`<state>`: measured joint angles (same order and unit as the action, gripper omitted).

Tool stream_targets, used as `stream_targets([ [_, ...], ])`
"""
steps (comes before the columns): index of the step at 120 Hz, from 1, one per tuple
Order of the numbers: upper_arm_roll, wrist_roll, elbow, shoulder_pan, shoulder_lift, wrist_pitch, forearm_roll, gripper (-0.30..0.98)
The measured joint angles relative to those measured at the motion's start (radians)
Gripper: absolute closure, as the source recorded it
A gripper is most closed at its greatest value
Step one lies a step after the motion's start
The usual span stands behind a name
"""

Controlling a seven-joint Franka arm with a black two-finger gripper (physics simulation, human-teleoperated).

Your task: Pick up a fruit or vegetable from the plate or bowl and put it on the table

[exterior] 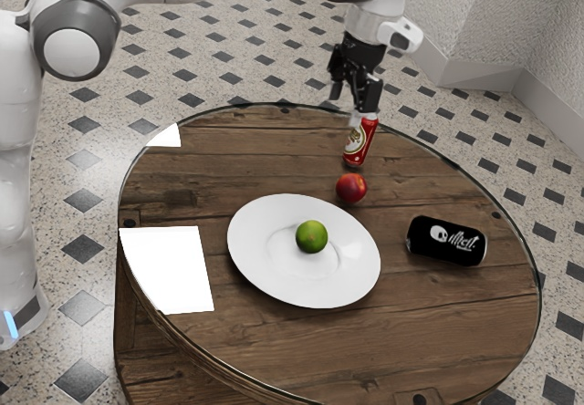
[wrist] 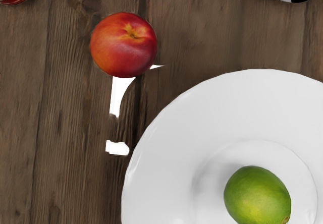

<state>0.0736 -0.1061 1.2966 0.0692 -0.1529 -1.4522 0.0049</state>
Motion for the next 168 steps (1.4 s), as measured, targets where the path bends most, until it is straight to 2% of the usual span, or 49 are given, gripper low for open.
stream_targets([
  [50,-0.006,-0.001,0.004,0.005,0.005,-0.014,-0.022,0.0],
  [58,-0.003,-0.018,0.102,0.005,0.06,-0.014,-0.034,0.0],
  [64,0.0,-0.035,0.248,0.003,0.13,-0.035,-0.044,0.0],
  [74,0.06,-0.078,0.404,0.048,0.214,-0.071,-0.046,0.0],
  [91,0.143,-0.169,0.529,-0.002,0.273,-0.119,-0.045,0.0],
  [107,0.195,-0.264,0.538,-0.021,0.228,-0.184,-0.045,0.0],
  [135,0.205,-0.389,0.543,-0.008,0.143,-0.28,-0.045,0.0],
  [168,0.213,-0.486,0.574,0.012,0.115,-0.347,-0.04,0.0],
])
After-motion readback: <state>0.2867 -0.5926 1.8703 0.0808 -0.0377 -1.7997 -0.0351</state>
